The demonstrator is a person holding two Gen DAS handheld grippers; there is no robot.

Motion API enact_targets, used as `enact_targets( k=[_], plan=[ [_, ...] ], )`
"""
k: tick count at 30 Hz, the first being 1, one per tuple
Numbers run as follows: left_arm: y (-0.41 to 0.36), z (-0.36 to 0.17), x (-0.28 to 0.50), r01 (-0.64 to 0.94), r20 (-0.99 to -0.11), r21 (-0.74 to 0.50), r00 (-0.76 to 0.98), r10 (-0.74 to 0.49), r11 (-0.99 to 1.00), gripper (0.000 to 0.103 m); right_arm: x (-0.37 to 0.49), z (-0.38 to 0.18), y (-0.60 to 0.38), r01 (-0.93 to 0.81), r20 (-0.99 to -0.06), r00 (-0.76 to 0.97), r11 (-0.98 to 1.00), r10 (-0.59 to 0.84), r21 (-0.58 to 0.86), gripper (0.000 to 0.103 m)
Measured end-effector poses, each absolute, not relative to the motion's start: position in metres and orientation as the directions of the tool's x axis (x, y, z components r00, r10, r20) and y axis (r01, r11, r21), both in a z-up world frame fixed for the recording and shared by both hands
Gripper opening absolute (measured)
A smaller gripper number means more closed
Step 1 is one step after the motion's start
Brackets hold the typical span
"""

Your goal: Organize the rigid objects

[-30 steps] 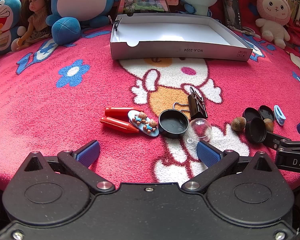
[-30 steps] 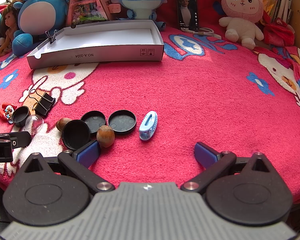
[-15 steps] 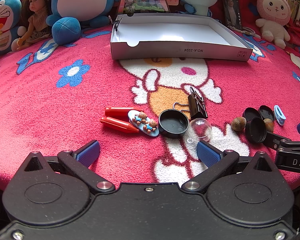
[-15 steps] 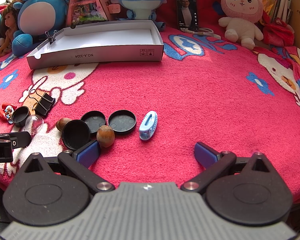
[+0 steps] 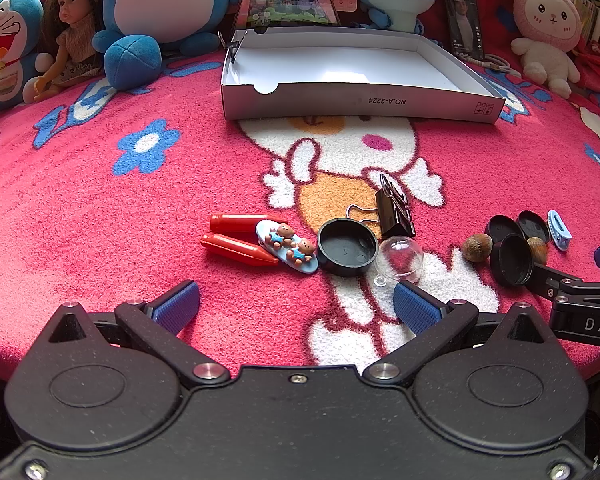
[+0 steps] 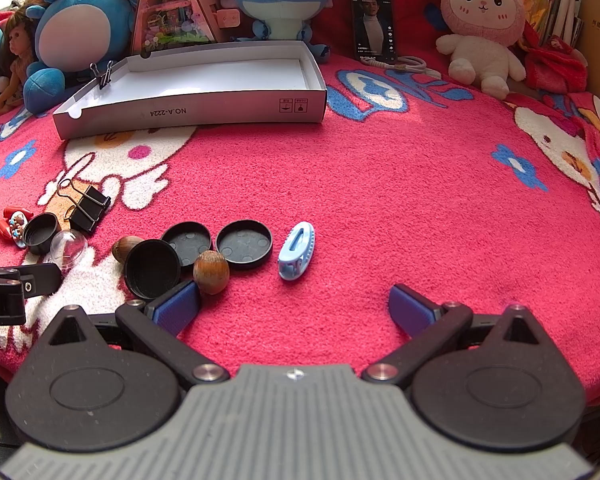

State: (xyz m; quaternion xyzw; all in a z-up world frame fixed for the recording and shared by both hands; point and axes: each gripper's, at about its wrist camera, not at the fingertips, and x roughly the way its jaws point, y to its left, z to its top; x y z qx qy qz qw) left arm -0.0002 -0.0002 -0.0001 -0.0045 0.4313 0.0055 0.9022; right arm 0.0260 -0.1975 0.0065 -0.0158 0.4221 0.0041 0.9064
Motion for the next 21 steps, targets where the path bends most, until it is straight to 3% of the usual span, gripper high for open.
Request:
enact_targets(
  k=[14,21],
  plan=[
    [0.002,0.000,-0.002,-0.003,-0.767,-0.003,0.641,0.000,1.000,0.103,0.025,0.006,-0.199,-0.028,-0.761,0.649,0.999,0.001,-0.023,0.103],
    [0.010,-0.006,-0.013,0.047,-0.713,0.007,0.701,-0.027,0.999,0.103,0.023,0.005,-0.204,-0.051,-0.741,0.671,0.999,0.024,-0.014,0.103]
  ],
)
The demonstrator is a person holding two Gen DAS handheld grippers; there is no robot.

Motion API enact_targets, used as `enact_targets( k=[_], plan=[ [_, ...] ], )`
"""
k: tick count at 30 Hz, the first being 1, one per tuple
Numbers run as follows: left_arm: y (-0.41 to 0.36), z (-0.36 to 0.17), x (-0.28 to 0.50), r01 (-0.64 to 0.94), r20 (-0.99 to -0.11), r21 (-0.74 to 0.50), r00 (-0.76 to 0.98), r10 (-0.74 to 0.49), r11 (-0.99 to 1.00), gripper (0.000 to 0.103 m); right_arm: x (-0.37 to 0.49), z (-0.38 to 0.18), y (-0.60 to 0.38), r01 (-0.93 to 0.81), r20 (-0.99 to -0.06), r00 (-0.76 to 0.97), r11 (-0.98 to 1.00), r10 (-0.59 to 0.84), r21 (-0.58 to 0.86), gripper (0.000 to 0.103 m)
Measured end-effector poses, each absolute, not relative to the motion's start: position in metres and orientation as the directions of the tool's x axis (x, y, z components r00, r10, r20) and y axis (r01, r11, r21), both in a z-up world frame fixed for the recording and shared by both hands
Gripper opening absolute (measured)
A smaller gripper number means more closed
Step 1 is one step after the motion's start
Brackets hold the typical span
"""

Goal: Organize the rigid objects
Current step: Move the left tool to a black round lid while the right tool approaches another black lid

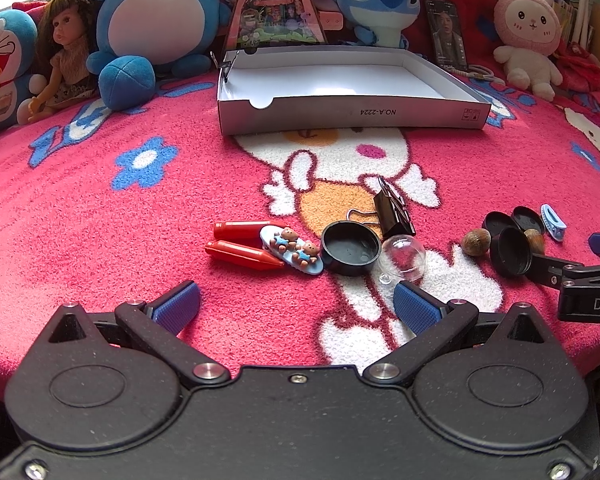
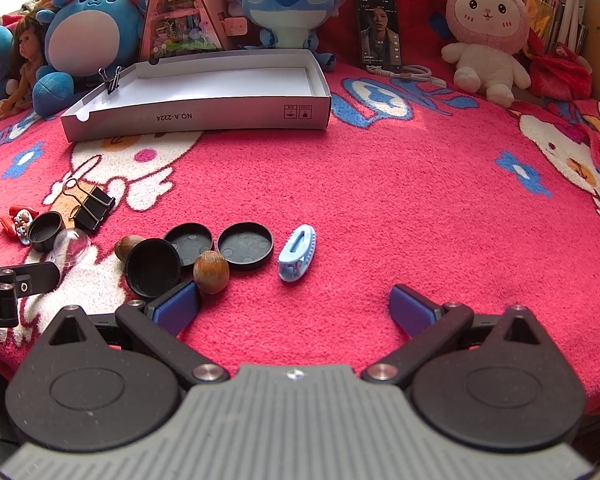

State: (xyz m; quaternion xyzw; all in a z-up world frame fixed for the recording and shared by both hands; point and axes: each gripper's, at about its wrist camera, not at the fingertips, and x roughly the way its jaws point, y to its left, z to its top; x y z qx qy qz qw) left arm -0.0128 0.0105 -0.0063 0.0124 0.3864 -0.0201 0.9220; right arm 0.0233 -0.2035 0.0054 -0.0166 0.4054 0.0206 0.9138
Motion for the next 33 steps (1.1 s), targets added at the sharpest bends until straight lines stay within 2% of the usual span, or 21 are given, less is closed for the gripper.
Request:
enact_targets(
  k=[6,9,11,14,16,20,24,28,29,31,33],
  plan=[
    [0.010,-0.005,-0.020,0.048,-0.684,0.007,0.729,-0.030,0.999,0.101,0.016,0.001,-0.204,-0.060,-0.704,0.709,0.998,0.034,-0.013,0.103],
    [0.011,0.001,-0.026,0.049,-0.668,-0.012,0.743,-0.045,0.999,0.081,0.015,0.003,-0.205,-0.076,-0.702,0.711,0.997,0.046,-0.011,0.103],
    [0.011,0.007,-0.031,0.066,-0.657,-0.026,0.751,-0.067,0.997,0.060,0.012,0.006,-0.206,-0.089,-0.694,0.717,0.996,0.070,0.008,0.103],
    [0.014,0.016,-0.037,0.101,-0.641,-0.077,0.757,-0.127,0.992,0.045,0.000,0.013,-0.207,-0.139,-0.652,0.746,0.989,0.137,0.048,0.103],
    [0.014,0.021,-0.039,0.125,-0.630,-0.105,0.759,-0.163,0.987,0.040,-0.008,0.018,-0.202,-0.185,-0.621,0.767,0.982,0.162,0.028,0.103],
    [0.010,0.022,-0.037,0.149,-0.628,-0.115,0.755,-0.188,0.982,0.024,-0.019,0.024,-0.191,-0.257,-0.582,0.785,0.966,0.212,0.005,0.094],
    [0.006,0.019,-0.033,0.154,-0.635,-0.094,0.751,-0.178,0.984,0.023,-0.024,0.025,-0.178,-0.311,-0.566,0.781,0.950,0.265,0.016,0.082],
    [0.006,0.017,-0.031,0.154,-0.636,-0.075,0.753,-0.166,0.985,0.023,-0.023,0.023,-0.169,-0.334,-0.580,0.763,0.942,0.285,0.024,0.051],
    [0.006,0.016,-0.030,0.154,-0.639,-0.079,0.751,-0.169,0.985,0.023,-0.021,0.021,-0.168,-0.338,-0.587,0.754,0.940,0.295,0.038,0.046],
    [0.008,0.014,-0.028,0.158,-0.649,-0.101,0.738,-0.185,0.982,0.023,-0.019,0.019,-0.166,-0.348,-0.600,0.737,0.936,0.310,0.056,0.041],
    [0.008,0.012,-0.027,0.167,-0.657,-0.121,0.726,-0.205,0.979,0.023,-0.017,0.016,-0.162,-0.346,-0.606,0.736,0.937,0.302,0.047,0.041]
  ],
)
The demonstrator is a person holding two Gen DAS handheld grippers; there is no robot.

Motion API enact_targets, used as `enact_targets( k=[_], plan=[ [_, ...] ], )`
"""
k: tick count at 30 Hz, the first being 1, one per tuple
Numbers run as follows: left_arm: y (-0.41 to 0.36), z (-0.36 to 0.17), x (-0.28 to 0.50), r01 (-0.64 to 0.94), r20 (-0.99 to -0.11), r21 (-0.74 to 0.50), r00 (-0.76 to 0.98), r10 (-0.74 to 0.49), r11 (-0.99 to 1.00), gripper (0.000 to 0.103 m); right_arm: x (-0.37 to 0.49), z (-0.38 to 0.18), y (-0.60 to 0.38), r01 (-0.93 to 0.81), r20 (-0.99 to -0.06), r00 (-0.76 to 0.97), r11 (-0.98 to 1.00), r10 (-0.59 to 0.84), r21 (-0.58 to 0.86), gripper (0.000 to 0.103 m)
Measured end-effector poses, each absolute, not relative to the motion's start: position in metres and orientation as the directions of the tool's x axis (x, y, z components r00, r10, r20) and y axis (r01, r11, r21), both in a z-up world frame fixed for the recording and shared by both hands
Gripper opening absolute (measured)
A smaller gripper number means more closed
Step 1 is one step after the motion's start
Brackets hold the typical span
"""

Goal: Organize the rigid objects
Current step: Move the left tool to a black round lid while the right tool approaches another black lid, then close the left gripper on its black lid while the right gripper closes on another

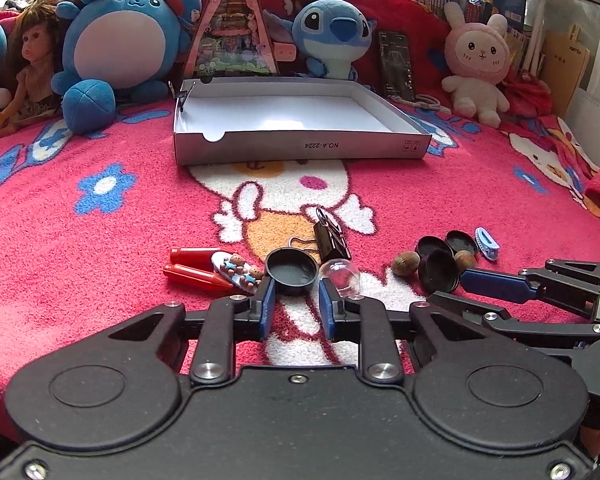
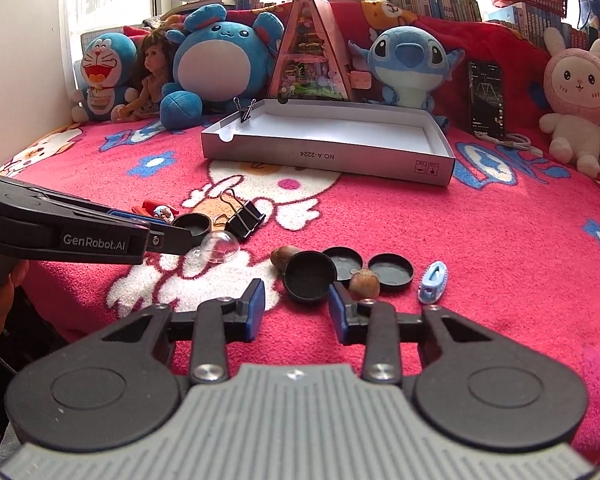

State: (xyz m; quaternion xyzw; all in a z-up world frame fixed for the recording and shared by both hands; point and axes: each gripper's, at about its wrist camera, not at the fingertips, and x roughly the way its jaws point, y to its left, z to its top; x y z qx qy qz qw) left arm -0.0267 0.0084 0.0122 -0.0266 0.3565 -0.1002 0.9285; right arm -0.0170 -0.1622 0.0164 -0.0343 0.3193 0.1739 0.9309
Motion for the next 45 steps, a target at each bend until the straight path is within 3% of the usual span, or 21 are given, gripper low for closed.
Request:
enact_targets(
  k=[9,14,19,25,28,31,32,39,45],
  plan=[
    [0.006,0.008,-0.020,0.142,-0.653,-0.079,0.740,-0.159,0.987,0.025,-0.007,0.014,-0.166,-0.298,-0.612,0.747,0.954,0.259,0.041,0.039],
    [0.007,0.007,-0.013,0.128,-0.649,-0.085,0.746,-0.152,0.988,0.036,-0.002,0.016,-0.169,-0.262,-0.609,0.762,0.965,0.220,0.021,0.039],
    [0.004,0.004,-0.006,0.117,-0.642,-0.054,0.756,-0.125,0.992,0.040,0.002,0.016,-0.176,-0.242,-0.611,0.764,0.970,0.208,0.027,0.040],
    [-0.001,0.001,-0.003,0.116,-0.631,-0.022,0.769,-0.104,0.993,0.040,0.001,0.014,-0.176,-0.238,-0.607,0.769,0.971,0.201,0.020,0.041],
    [-0.004,-0.001,-0.003,0.121,-0.623,0.005,0.776,-0.092,0.993,0.040,0.003,0.013,-0.175,-0.235,-0.606,0.772,0.972,0.192,0.009,0.052],
    [-0.004,0.000,-0.003,0.116,-0.622,0.001,0.778,-0.090,0.993,0.031,0.003,0.012,-0.172,-0.234,-0.608,0.772,0.972,0.185,-0.002,0.052],
    [-0.003,0.001,-0.004,0.115,-0.621,-0.004,0.779,-0.093,0.993,0.031,0.004,0.012,-0.171,-0.240,-0.617,0.765,0.971,0.184,-0.007,0.038],
    [0.009,0.021,0.001,0.128,-0.604,-0.060,0.785,-0.138,0.990,0.031,0.009,0.030,-0.168,-0.285,-0.608,0.762,0.959,0.223,-0.006,0.038],
    [0.021,0.051,0.036,0.150,-0.581,-0.092,0.795,-0.176,0.984,0.031,0.052,0.052,-0.178,-0.264,-0.642,0.723,0.961,0.255,0.085,0.038]
  ],
)
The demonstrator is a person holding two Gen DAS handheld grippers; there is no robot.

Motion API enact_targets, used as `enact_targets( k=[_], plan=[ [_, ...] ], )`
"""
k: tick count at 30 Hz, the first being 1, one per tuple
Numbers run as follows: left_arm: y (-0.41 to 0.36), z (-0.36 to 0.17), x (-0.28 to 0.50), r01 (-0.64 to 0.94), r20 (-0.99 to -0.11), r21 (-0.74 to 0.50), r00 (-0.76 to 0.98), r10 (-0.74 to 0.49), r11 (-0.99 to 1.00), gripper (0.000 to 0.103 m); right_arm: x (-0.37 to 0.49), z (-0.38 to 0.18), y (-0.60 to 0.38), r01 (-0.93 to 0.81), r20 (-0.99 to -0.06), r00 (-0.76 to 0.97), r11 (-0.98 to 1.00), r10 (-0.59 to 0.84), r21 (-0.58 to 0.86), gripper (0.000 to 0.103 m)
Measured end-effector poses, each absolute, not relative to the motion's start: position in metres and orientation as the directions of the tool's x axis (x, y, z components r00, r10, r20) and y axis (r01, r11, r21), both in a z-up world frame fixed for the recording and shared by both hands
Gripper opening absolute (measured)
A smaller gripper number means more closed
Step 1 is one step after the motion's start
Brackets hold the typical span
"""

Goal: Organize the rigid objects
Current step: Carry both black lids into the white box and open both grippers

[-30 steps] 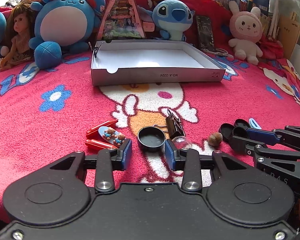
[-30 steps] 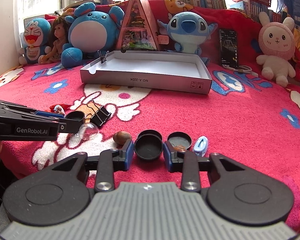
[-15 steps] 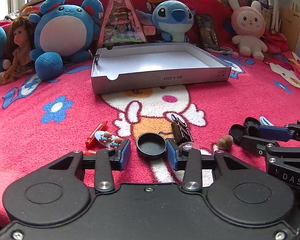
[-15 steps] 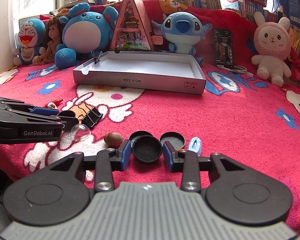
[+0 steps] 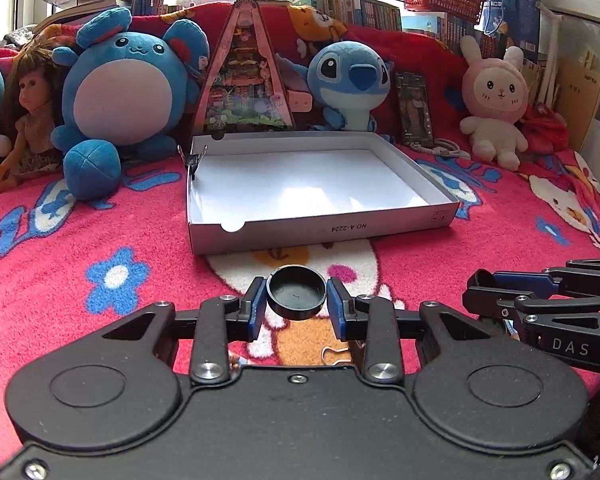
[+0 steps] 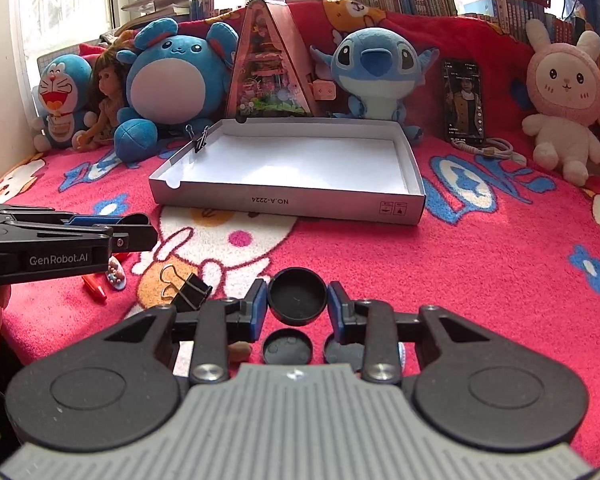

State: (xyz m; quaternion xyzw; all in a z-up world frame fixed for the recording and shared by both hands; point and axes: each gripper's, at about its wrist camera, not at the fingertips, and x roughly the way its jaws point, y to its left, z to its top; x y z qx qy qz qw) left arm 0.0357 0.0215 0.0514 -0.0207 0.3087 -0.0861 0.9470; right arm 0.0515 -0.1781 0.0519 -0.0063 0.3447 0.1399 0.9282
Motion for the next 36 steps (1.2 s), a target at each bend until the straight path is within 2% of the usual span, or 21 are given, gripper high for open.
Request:
enact_targets(
  k=[5,9,13,17,36],
  plan=[
    [0.028,0.078,0.085,0.169,-0.576,-0.114,0.792,-0.203,0.979,0.031,0.110,0.073,-0.190,-0.231,-0.680,0.679,0.960,0.275,0.158,0.038],
    [0.027,0.087,0.137,0.173,-0.622,-0.137,0.751,-0.220,0.975,0.031,0.163,0.080,-0.195,-0.196,-0.727,0.638,0.967,0.254,0.165,0.038],
    [0.028,0.082,0.185,0.138,-0.668,-0.182,0.709,-0.226,0.974,0.031,0.210,0.076,-0.193,-0.173,-0.764,0.604,0.973,0.225,0.150,0.038],
    [0.020,0.066,0.214,0.105,-0.691,-0.136,0.703,-0.170,0.985,0.031,0.243,0.061,-0.191,-0.138,-0.781,0.595,0.981,0.192,0.136,0.038],
    [0.009,0.017,0.236,0.092,-0.738,-0.084,0.663,-0.124,0.992,0.031,0.279,0.021,-0.179,-0.090,-0.820,0.554,0.990,0.144,0.112,0.039]
  ],
)
